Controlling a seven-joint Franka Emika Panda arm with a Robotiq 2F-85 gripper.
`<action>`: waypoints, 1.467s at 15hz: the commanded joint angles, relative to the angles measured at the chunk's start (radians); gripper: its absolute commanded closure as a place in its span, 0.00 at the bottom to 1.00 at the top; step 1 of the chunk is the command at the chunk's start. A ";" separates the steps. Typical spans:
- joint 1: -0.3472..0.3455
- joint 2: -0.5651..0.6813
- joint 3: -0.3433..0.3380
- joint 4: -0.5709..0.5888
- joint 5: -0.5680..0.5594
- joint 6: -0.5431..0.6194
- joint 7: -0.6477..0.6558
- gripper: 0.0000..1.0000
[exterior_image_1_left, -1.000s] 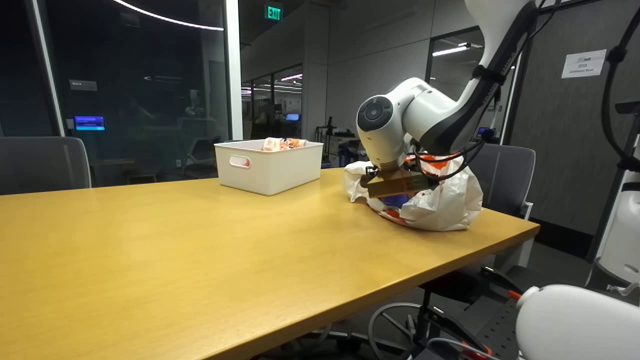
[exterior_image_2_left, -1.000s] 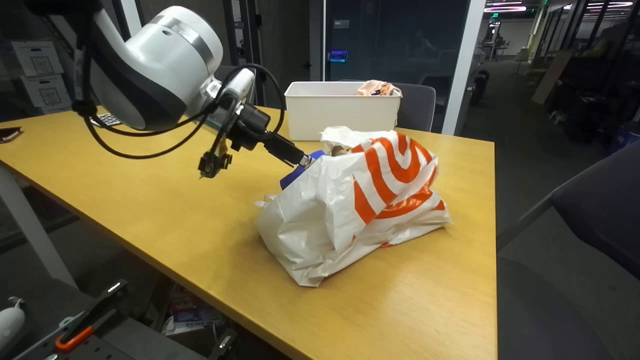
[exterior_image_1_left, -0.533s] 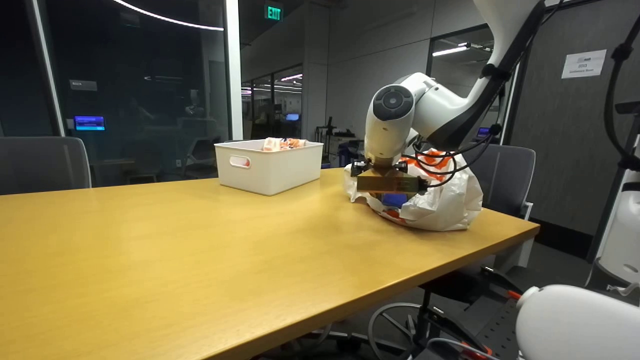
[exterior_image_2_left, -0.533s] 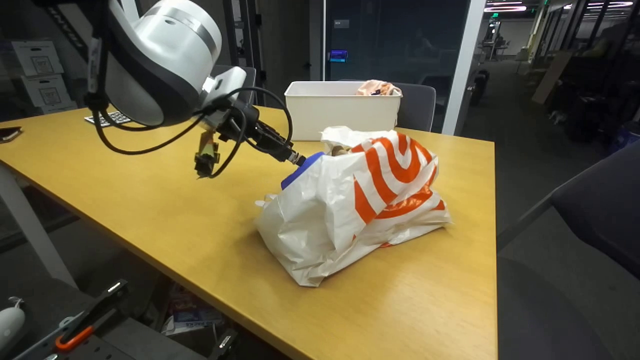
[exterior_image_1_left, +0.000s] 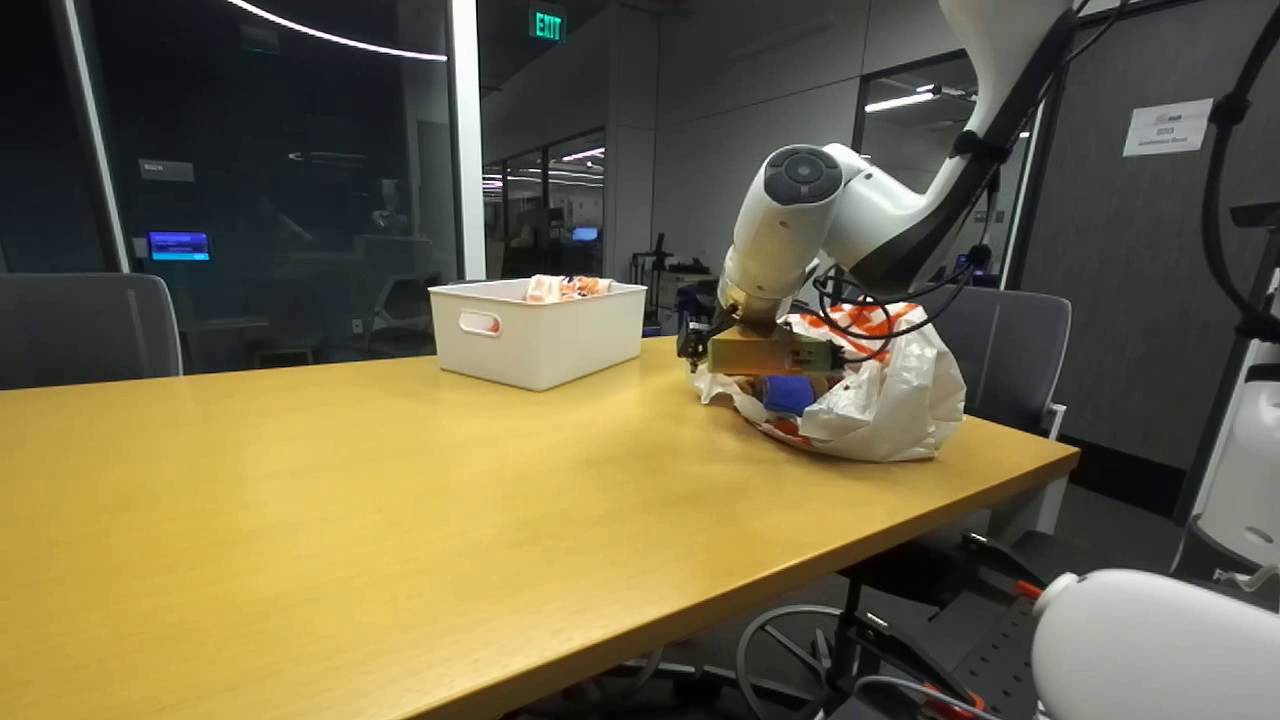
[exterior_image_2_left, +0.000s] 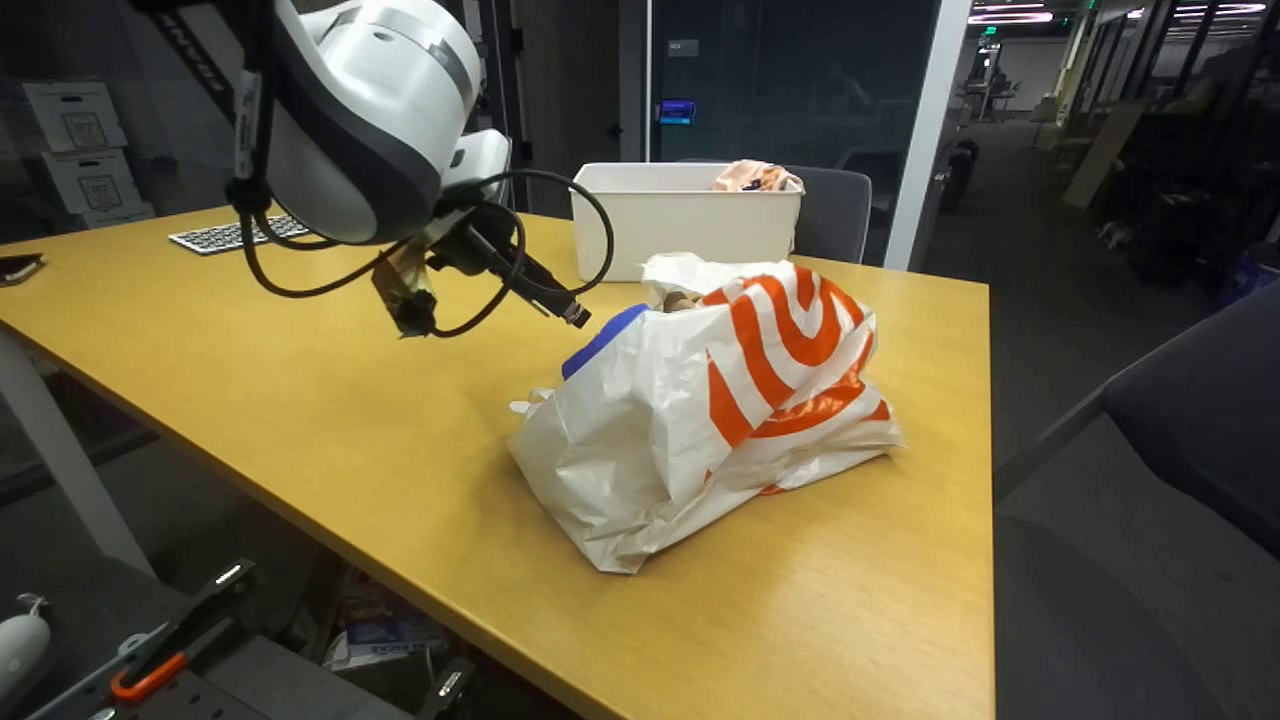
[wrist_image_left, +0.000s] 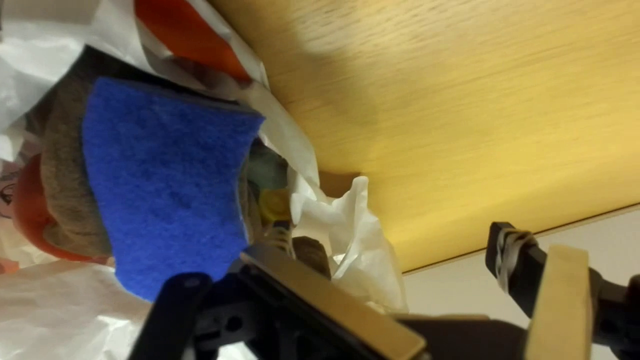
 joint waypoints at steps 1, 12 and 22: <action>-0.024 0.072 -0.021 0.074 -0.020 0.124 -0.085 0.00; -0.023 0.206 -0.040 0.130 0.032 -0.046 -0.232 0.00; -0.034 0.188 -0.041 0.117 -0.004 -0.031 -0.148 0.79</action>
